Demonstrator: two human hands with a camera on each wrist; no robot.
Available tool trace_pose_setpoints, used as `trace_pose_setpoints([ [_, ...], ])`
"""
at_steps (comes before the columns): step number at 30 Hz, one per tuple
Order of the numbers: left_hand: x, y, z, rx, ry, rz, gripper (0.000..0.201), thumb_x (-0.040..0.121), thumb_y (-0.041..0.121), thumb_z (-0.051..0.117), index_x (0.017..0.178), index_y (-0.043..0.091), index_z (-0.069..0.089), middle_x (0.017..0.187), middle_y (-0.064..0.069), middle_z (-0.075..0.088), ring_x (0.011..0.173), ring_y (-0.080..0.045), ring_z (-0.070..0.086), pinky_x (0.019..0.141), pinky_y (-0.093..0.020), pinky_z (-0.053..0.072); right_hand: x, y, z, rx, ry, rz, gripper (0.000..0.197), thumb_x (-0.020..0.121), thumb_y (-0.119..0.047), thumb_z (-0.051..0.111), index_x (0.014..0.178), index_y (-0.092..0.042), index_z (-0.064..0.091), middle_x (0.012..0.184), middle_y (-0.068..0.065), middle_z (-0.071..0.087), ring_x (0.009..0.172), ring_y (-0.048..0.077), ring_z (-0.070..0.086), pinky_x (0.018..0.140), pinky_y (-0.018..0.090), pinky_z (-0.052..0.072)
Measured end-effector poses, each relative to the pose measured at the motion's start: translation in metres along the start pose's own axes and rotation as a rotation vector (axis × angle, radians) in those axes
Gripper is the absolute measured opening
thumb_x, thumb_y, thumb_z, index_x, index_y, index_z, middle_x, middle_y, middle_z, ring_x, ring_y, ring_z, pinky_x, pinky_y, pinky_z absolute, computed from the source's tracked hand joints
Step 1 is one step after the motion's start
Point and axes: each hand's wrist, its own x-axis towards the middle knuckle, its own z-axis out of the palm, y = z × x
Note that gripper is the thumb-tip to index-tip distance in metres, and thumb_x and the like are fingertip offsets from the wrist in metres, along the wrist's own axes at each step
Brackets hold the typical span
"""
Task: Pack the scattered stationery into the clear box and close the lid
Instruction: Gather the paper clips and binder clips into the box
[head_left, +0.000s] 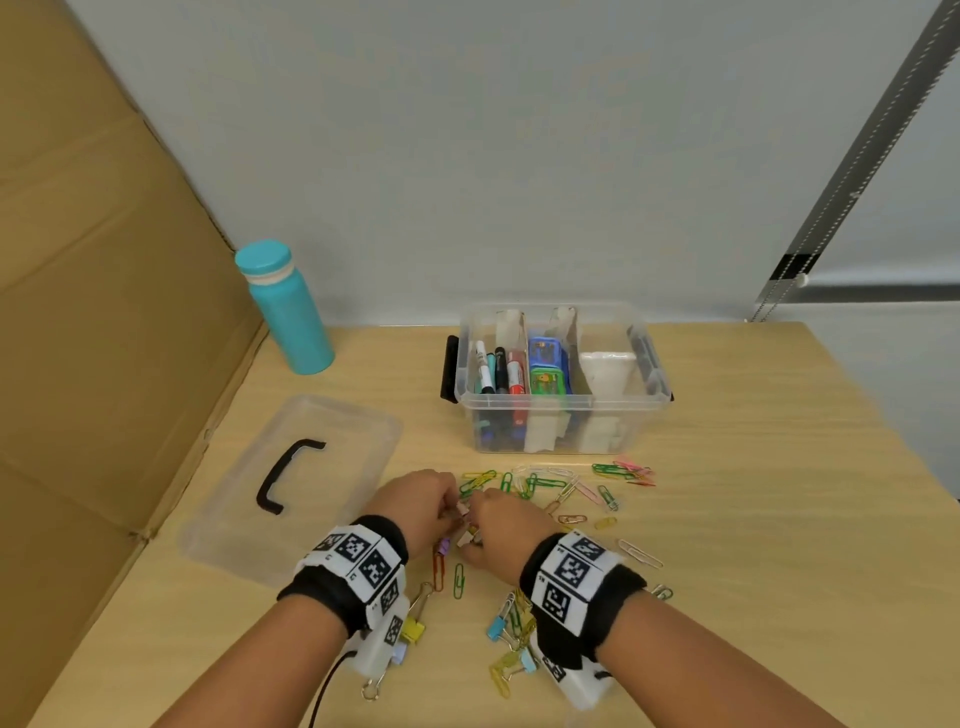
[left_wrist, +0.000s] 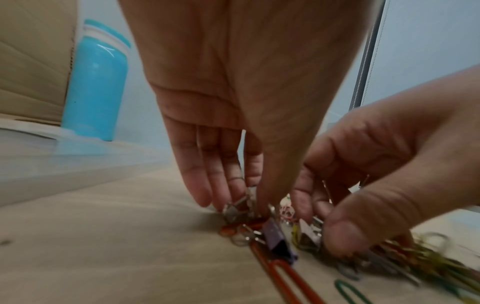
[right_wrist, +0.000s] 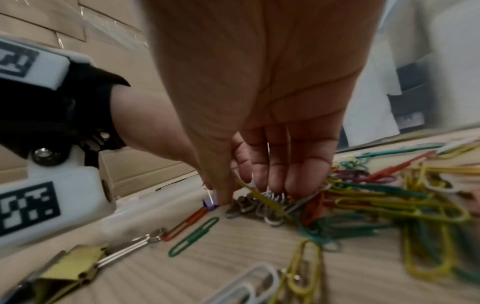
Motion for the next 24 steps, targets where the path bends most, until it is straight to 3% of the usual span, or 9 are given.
trace_pose_setpoints([
  [5,0.000,-0.004,-0.001,-0.015,0.001,0.027,0.018,0.087,0.024,0.058,0.104,0.023,0.063,0.106,0.000,0.064,0.097,-0.019,0.060,0.086,-0.031,0.049,0.004,-0.001,0.003,-0.056,0.021,-0.033,0.032,0.090,-0.028,0.053,0.118,-0.011,0.051,0.117,0.011,0.056,0.103,0.030,0.057,0.074,0.032,0.041],
  [9,-0.003,-0.012,-0.002,-0.141,0.069,0.059,0.014,0.090,0.019,0.054,0.101,0.022,0.064,0.101,0.004,0.053,0.092,-0.015,0.058,0.084,-0.024,0.045,0.002,0.008,0.001,0.047,0.035,-0.027,0.026,0.085,-0.035,0.055,0.102,-0.016,0.053,0.102,0.003,0.053,0.085,0.021,0.053,0.067,0.029,0.041],
  [11,-0.005,-0.018,-0.005,-0.257,0.113,0.067,0.013,0.091,0.017,0.053,0.099,0.020,0.062,0.099,0.005,0.047,0.089,-0.013,0.057,0.083,-0.020,0.043,0.000,0.018,-0.001,0.270,0.076,-0.001,0.020,0.082,-0.035,0.056,0.091,-0.017,0.054,0.095,-0.001,0.052,0.080,0.015,0.050,0.068,0.027,0.043],
  [14,-0.010,-0.023,-0.010,-0.393,0.145,0.079,0.013,0.090,0.013,0.052,0.087,0.024,0.057,0.095,0.006,0.046,0.082,-0.009,0.054,0.073,-0.012,0.038,-0.001,0.037,-0.009,0.602,0.122,0.044,0.017,0.085,-0.030,0.056,0.092,-0.015,0.060,0.098,-0.002,0.056,0.086,0.012,0.055,0.075,0.023,0.045],
  [16,-0.011,-0.024,-0.011,-0.439,0.163,0.097,0.025,0.090,0.009,0.048,0.078,0.030,0.052,0.090,0.006,0.044,0.075,-0.010,0.051,0.068,-0.010,0.036,0.000,0.047,-0.013,0.871,0.080,0.091,0.012,0.085,-0.027,0.054,0.088,-0.016,0.060,0.087,-0.004,0.058,0.076,0.012,0.054,0.065,0.022,0.040],
  [18,-0.014,-0.022,-0.012,-0.423,0.154,0.115,0.030,0.091,0.006,0.044,0.075,0.031,0.050,0.087,0.007,0.044,0.073,-0.008,0.048,0.065,-0.011,0.034,-0.001,0.055,-0.014,1.304,0.003,0.111,0.015,0.076,-0.024,0.052,0.085,-0.015,0.061,0.082,0.004,0.060,0.068,0.018,0.051,0.059,0.027,0.038],
  [20,-0.016,-0.019,-0.011,-0.362,0.116,0.149,0.029,0.092,0.008,0.043,0.075,0.031,0.051,0.087,0.008,0.046,0.073,-0.004,0.047,0.067,-0.012,0.034,-0.003,0.059,-0.015,1.690,-0.071,0.074,0.022,0.076,-0.018,0.045,0.091,-0.008,0.059,0.087,0.012,0.063,0.068,0.021,0.055,0.062,0.030,0.046],
  [22,-0.020,-0.017,-0.008,-0.309,0.069,0.199,0.017,0.089,0.014,0.051,0.082,0.029,0.056,0.091,0.010,0.047,0.072,0.002,0.047,0.070,-0.010,0.036,-0.002,0.057,-0.018,1.845,-0.087,0.083,0.026,0.083,-0.014,0.039,0.098,-0.003,0.057,0.087,0.015,0.062,0.070,0.022,0.058,0.065,0.031,0.051],
  [24,-0.023,-0.018,-0.004,-0.278,0.019,0.245,0.010,0.084,0.020,0.061,0.092,0.026,0.059,0.095,0.010,0.047,0.077,0.006,0.047,0.075,-0.006,0.035,0.004,0.053,-0.019,1.708,-0.053,0.134,0.025,0.092,-0.017,0.037,0.100,-0.004,0.057,0.075,0.008,0.057,0.064,0.019,0.053,0.061,0.029,0.048],
])
